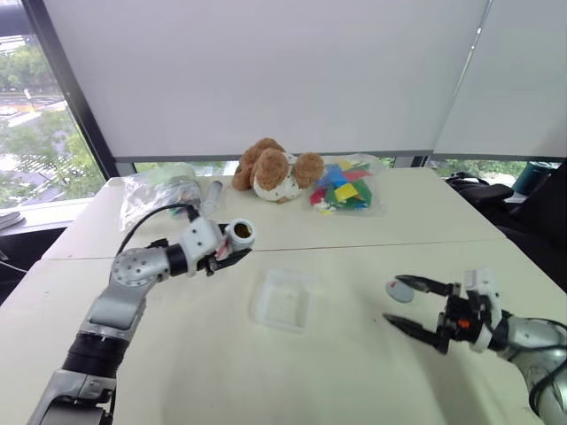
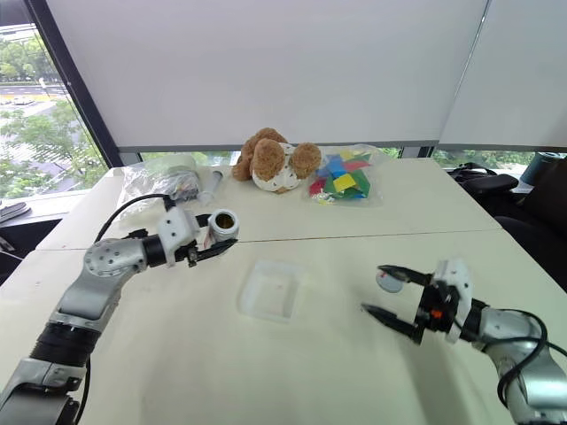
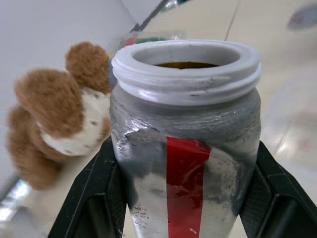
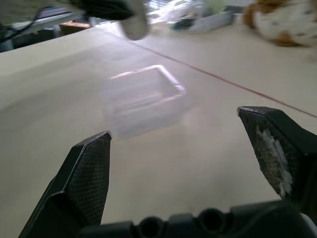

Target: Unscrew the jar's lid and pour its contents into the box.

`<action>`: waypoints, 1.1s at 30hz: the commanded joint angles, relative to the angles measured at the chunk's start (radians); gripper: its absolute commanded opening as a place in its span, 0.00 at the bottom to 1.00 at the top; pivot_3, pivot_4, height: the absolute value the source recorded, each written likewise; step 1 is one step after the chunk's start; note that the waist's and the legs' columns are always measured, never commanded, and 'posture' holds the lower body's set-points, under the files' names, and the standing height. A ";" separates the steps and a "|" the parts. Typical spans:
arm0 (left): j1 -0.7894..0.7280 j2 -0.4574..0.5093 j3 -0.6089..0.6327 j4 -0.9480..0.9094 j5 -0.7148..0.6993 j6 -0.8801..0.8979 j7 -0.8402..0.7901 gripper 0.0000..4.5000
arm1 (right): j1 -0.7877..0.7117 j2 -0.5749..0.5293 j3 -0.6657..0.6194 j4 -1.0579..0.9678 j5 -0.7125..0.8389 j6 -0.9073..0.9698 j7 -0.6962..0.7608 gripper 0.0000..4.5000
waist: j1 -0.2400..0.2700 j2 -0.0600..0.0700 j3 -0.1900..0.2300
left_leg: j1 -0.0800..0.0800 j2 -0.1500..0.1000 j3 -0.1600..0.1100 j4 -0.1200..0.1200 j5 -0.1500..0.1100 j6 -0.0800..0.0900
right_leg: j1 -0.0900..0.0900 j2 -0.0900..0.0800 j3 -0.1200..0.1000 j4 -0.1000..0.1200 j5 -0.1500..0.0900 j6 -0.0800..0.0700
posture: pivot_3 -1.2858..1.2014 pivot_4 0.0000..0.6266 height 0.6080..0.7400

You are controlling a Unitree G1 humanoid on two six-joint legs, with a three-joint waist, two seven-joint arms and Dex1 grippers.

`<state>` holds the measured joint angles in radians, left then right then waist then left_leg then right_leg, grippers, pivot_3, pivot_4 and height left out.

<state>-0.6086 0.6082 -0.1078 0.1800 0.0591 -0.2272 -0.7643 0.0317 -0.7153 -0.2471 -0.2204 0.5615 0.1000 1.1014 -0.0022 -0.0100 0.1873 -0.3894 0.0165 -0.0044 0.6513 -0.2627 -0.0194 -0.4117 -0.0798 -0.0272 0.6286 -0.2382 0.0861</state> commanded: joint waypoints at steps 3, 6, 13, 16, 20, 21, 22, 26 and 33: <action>-0.070 0.024 -0.087 0.115 0.401 -0.321 0.374 0.49 | 0.048 0.021 -0.002 -0.056 -0.027 -0.014 -0.051 0.99 | 0.014 0.000 0.000 | 0.000 0.000 0.001 0.001 0.000 0.000 | 0.000 0.000 0.001 -0.001 0.000 0.000 | 0.52 0.24 1.00; -0.116 0.053 -0.153 0.153 0.680 -0.440 0.685 0.49 | 0.059 0.031 0.006 -0.037 -0.053 -0.043 -0.055 0.99 | 0.018 -0.001 0.001 | -0.001 0.000 0.001 0.001 0.000 0.000 | 0.000 0.000 0.000 -0.001 0.000 0.000 | 0.52 0.24 1.00; -0.235 0.141 -0.379 0.195 1.266 -0.355 1.366 0.49 | 0.026 0.043 0.019 -0.018 -0.065 -0.034 -0.083 0.99 | 0.017 -0.003 0.001 | -0.001 -0.001 0.001 0.001 0.000 0.000 | 0.000 -0.001 0.000 -0.001 0.001 0.003 | 0.52 0.24 1.00; -0.276 0.133 -0.458 0.230 1.418 -0.233 1.527 0.49 | 0.009 0.046 0.032 -0.027 -0.063 -0.018 -0.100 0.99 | 0.016 -0.003 0.002 | -0.001 -0.001 0.001 0.001 0.000 0.000 | 0.000 -0.001 0.000 -0.001 0.001 0.004 | 0.52 0.24 1.00; -0.322 0.113 -0.547 0.298 1.531 -0.131 1.660 0.49 | -0.011 0.051 0.042 -0.046 -0.056 0.006 -0.127 0.99 | 0.016 -0.003 0.002 | -0.001 -0.001 0.001 0.001 0.000 0.000 | -0.001 -0.001 -0.001 0.000 0.001 0.004 | 0.52 0.24 1.00; -0.332 0.107 -0.565 0.313 1.555 -0.106 1.689 0.49 | -0.014 0.051 0.043 -0.049 -0.055 0.010 -0.132 0.99 | 0.016 -0.003 0.002 | -0.001 -0.001 0.001 0.001 0.000 0.000 | -0.001 -0.001 -0.001 0.000 0.001 0.004 | 0.52 0.24 1.00; -0.340 0.097 -0.576 0.328 1.569 -0.079 1.704 0.49 | -0.016 0.053 0.043 -0.053 -0.054 0.014 -0.138 0.99 | 0.016 -0.003 0.002 | -0.001 -0.001 0.001 0.001 0.000 0.000 | -0.001 -0.001 -0.001 0.000 0.001 0.004 | 0.52 0.24 1.00; -0.362 0.070 -0.629 0.370 1.619 0.012 1.768 0.49 | -0.022 0.058 0.044 -0.066 -0.050 0.029 -0.159 0.99 | 0.016 -0.003 0.002 | -0.001 -0.001 0.001 0.001 0.000 0.000 | -0.001 -0.001 -0.001 0.000 0.000 0.004 | 0.52 0.24 1.00; -0.348 0.073 -0.687 0.384 1.646 0.084 1.829 0.49 | -0.028 0.071 0.047 -0.077 -0.048 0.047 -0.181 0.99 | 0.015 -0.003 0.002 | -0.001 -0.001 0.001 0.001 0.000 0.000 | -0.001 -0.001 -0.001 0.001 0.000 0.004 | 0.52 0.24 1.00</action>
<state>-0.9431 0.6721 -0.7920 0.5706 1.7132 -0.1597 1.0339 0.0174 -0.6483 -0.1904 -0.2542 0.4971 0.1497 0.9266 0.0127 -0.0130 0.1890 -0.3907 0.0157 -0.0034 0.6520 -0.2627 -0.0195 -0.4129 -0.0809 -0.0279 0.6296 -0.2377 0.0905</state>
